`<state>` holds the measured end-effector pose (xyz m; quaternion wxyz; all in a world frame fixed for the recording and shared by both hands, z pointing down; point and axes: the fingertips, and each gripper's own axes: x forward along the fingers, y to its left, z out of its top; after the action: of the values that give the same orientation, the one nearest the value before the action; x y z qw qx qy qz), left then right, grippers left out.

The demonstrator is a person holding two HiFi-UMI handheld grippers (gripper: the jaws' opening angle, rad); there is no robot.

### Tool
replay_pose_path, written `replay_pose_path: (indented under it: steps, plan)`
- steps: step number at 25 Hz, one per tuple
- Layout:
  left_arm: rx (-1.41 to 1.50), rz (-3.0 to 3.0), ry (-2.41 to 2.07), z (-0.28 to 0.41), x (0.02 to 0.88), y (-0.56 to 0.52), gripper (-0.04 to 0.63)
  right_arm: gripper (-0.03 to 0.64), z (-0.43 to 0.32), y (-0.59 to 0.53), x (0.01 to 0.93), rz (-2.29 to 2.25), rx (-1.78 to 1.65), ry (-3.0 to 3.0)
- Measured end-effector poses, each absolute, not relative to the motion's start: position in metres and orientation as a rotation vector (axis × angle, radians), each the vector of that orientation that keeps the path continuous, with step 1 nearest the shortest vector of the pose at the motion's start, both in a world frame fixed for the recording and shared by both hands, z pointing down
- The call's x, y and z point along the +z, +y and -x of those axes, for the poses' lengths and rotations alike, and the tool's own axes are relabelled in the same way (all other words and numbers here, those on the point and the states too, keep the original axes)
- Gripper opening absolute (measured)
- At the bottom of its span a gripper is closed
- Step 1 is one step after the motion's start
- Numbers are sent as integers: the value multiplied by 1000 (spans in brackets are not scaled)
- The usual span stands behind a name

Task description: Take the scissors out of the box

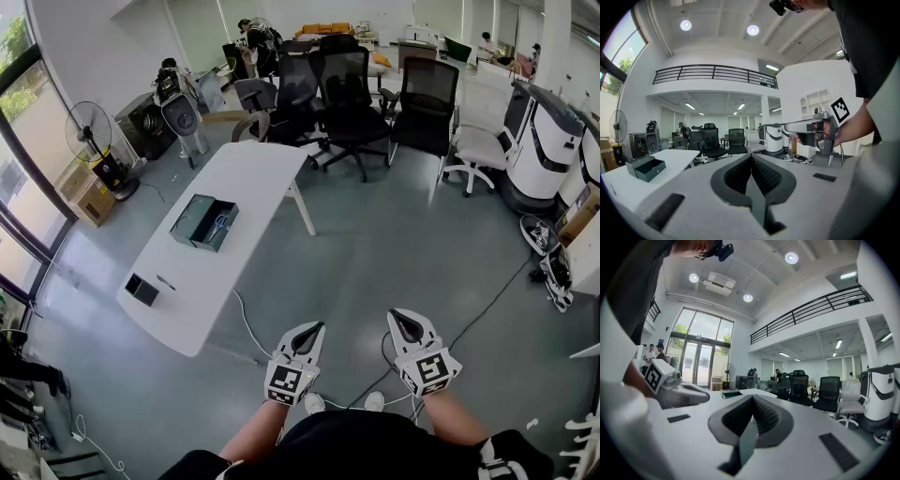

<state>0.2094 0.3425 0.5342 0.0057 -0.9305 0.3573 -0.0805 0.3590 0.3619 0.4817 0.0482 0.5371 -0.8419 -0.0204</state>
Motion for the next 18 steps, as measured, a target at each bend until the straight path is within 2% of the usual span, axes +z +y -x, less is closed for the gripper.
replay_pose_path:
  steps: [9,18]
  plan:
    - [-229,2903,1131,-183,529,343,12,5,-331,361,481,-1655,-55,-2573]
    - [-246,2897,1144,-112,536,334,12,5,-273,347,487,-1691,-3,-2585]
